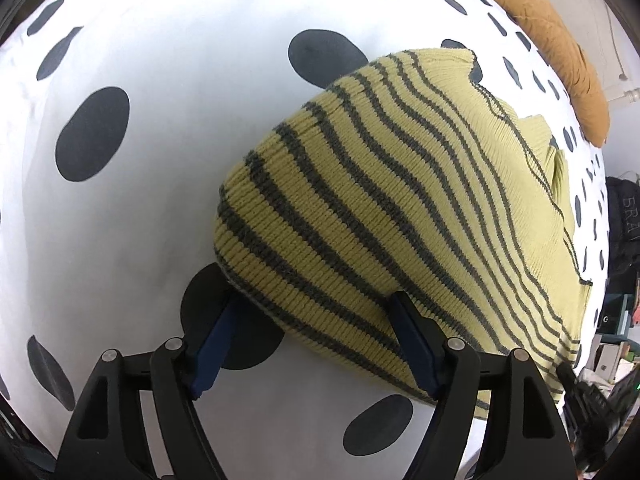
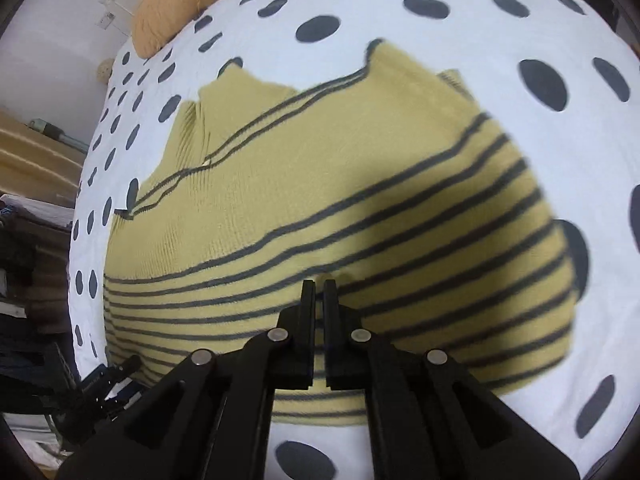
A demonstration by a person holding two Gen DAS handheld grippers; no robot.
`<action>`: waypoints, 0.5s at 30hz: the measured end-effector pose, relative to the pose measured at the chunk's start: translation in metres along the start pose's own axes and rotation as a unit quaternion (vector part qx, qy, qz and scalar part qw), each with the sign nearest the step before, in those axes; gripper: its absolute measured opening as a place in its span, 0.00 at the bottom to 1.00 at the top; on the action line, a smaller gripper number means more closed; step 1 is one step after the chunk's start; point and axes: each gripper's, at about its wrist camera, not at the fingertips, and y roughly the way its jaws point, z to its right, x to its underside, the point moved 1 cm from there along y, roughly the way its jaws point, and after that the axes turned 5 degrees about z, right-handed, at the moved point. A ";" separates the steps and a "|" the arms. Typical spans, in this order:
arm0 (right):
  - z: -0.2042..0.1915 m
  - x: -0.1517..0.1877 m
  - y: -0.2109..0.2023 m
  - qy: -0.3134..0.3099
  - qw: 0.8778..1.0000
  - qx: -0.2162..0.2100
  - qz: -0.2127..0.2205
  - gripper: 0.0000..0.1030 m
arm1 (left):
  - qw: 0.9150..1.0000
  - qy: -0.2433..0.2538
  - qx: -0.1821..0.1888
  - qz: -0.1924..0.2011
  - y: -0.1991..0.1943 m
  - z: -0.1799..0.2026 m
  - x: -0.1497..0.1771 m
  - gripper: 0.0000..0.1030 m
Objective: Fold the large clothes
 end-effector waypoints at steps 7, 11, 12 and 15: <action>0.042 0.001 0.001 0.026 0.998 0.059 -0.021 0.02 | 0.995 -0.071 0.072 -0.007 0.013 -0.021 -0.004 0.79; -0.008 0.007 -0.019 -0.026 0.999 0.019 0.005 0.03 | 0.987 -0.111 0.115 -0.006 0.018 -0.025 -0.011 0.87; -0.022 0.010 -0.020 -0.035 0.999 0.003 0.007 0.03 | 0.985 -0.119 0.125 -0.002 0.018 -0.027 -0.012 0.87; -0.066 0.020 -0.013 -0.067 0.997 -0.042 0.003 0.03 | 0.979 -0.144 0.142 0.012 0.013 -0.039 -0.011 0.63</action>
